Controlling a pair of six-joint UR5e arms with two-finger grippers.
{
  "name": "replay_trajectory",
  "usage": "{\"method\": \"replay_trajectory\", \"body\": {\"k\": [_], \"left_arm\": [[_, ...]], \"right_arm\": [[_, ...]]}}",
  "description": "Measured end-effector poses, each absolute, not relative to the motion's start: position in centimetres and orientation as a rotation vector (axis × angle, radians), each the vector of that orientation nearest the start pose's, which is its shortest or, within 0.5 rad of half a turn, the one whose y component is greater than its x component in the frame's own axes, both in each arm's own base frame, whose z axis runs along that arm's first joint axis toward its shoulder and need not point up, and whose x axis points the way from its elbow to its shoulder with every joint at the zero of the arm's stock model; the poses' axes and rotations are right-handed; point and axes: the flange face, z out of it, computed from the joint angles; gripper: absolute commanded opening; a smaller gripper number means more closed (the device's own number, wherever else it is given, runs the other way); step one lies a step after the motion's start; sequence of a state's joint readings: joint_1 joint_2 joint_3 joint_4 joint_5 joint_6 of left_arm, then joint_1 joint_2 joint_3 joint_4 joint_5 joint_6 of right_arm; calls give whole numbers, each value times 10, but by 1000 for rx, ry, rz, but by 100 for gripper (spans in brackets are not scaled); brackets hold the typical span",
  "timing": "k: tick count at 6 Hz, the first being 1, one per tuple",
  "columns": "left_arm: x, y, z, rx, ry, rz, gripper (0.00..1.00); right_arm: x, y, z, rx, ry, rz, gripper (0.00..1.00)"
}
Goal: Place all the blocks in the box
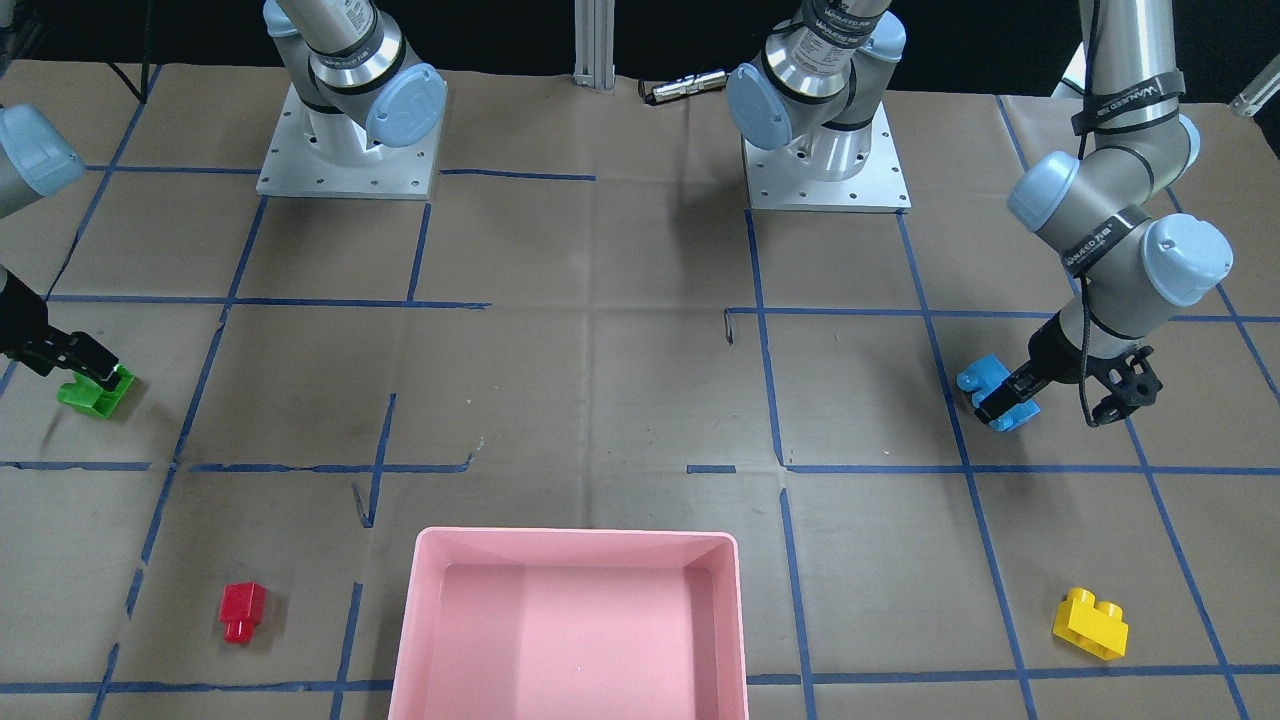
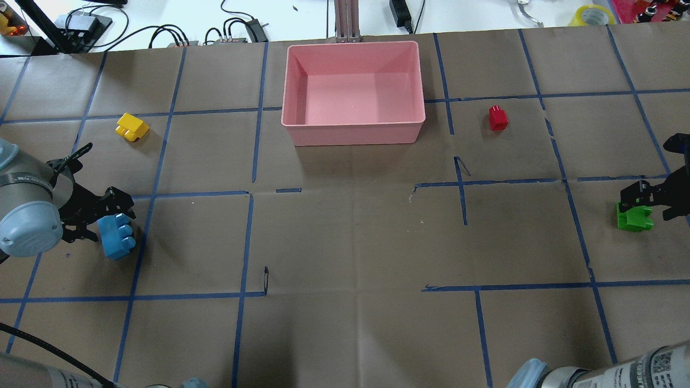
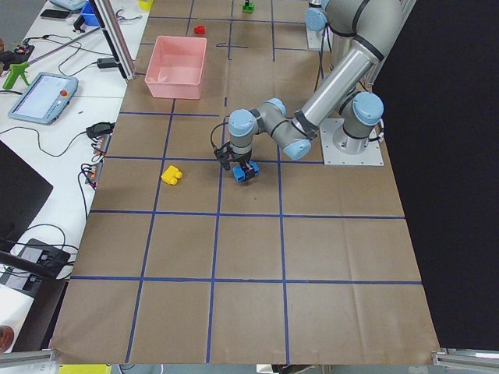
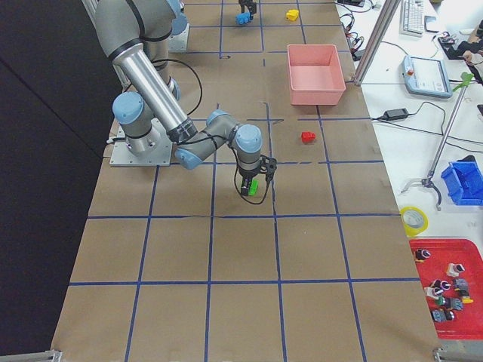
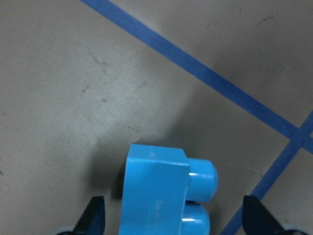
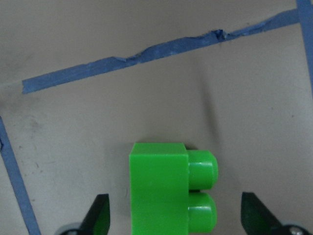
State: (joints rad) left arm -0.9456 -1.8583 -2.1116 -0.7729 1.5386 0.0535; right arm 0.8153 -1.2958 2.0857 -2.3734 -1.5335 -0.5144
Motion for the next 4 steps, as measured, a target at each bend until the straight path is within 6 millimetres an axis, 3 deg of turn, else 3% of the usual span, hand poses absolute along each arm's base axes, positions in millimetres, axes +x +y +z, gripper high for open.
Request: {"method": "replay_trajectory", "body": {"k": [3,4], "left_arm": [[173,-472,173,-890,3052,25,66],[173,-472,173,-887,3052,26,51]], "right_arm": [[-238,-453,184,372,3092,-43,93],[-239,-453,182,372,3093,-45,86]]}}
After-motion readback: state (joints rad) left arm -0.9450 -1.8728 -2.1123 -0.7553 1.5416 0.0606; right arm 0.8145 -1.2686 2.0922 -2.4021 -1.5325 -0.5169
